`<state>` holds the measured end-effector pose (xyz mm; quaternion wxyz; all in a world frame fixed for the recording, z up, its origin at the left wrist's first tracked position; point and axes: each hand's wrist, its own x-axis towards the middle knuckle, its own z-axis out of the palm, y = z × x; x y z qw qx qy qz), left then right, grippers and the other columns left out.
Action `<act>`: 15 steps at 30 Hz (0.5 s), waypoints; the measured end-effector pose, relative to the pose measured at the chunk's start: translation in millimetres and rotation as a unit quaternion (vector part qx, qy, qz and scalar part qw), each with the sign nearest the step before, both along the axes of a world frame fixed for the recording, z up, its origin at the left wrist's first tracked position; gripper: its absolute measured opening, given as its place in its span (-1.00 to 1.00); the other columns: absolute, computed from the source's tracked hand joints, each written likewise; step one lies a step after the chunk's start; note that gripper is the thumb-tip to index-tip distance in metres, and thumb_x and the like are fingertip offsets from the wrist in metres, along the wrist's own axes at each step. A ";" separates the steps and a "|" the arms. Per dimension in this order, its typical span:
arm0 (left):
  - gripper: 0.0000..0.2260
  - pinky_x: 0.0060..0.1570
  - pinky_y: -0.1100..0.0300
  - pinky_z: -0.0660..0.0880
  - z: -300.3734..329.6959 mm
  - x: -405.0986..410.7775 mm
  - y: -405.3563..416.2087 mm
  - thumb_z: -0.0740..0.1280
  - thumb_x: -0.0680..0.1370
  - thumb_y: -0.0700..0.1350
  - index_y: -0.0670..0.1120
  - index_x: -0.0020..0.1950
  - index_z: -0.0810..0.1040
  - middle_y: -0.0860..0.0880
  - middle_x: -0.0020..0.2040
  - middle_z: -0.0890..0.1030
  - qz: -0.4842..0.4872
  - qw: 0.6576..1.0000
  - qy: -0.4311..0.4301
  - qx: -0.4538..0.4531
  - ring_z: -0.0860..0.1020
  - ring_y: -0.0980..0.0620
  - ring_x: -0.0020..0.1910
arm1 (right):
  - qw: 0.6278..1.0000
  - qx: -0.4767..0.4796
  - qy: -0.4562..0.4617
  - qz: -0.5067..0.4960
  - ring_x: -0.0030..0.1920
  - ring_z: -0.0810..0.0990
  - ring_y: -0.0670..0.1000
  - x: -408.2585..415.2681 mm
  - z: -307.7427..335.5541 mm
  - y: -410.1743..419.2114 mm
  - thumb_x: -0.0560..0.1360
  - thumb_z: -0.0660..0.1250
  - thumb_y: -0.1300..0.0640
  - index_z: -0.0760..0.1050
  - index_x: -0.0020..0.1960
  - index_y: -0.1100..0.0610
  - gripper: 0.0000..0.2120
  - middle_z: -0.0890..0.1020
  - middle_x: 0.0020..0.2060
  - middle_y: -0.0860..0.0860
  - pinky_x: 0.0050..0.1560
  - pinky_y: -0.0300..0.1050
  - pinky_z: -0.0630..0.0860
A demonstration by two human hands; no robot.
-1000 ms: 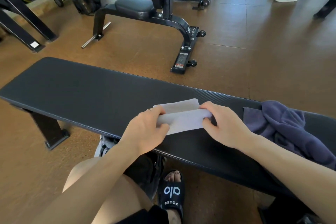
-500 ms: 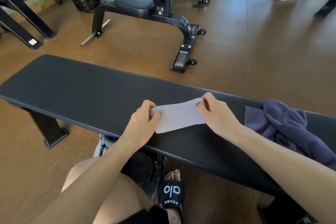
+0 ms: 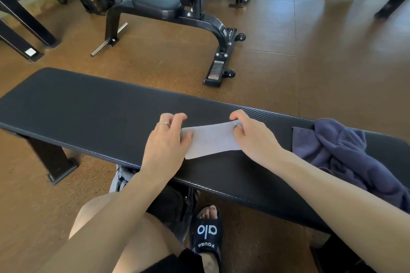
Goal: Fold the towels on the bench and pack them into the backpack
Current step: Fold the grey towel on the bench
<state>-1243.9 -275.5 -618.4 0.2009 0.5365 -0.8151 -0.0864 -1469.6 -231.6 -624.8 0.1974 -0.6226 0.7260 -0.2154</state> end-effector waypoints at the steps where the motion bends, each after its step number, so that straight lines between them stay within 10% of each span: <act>1: -0.74 -0.05 0.07 0.54 2.0 -1.0 -0.2 0.29 0.62 -0.08 -0.05 0.31 0.47 -0.05 0.20 0.48 -0.043 0.997 -0.036 -0.058 0.55 -0.05 -0.05 | 0.999 -0.003 0.032 0.005 -0.23 0.54 0.02 1.7 -1.1 -1.0 0.65 0.05 0.13 0.30 0.25 -0.05 -0.78 0.54 -0.17 0.02 -0.15 0.09 0.58; 8: -0.48 0.46 0.04 0.29 -1.1 -6.9 2.5 0.18 0.62 0.20 -0.02 0.51 0.32 -0.11 0.50 0.41 -0.192 0.963 -0.186 -0.030 0.41 -0.11 0.45 | 0.959 -0.099 0.263 0.046 0.04 0.49 0.12 10.9 2.5 -6.1 0.51 0.34 0.22 0.52 0.20 0.13 -0.74 0.48 0.12 0.14 0.02 0.01 0.50; 15: -0.45 0.40 0.09 0.33 -1.1 -8.1 -4.4 0.33 0.54 0.03 -0.04 0.51 0.31 -0.05 0.47 0.42 -0.190 0.965 -0.177 0.017 0.41 -0.07 0.42 | 0.936 -0.116 0.264 0.202 0.19 0.52 0.05 14.0 5.3 4.6 0.47 0.22 -0.08 0.48 0.30 0.11 -0.54 0.57 0.20 0.01 0.34 -0.01 0.38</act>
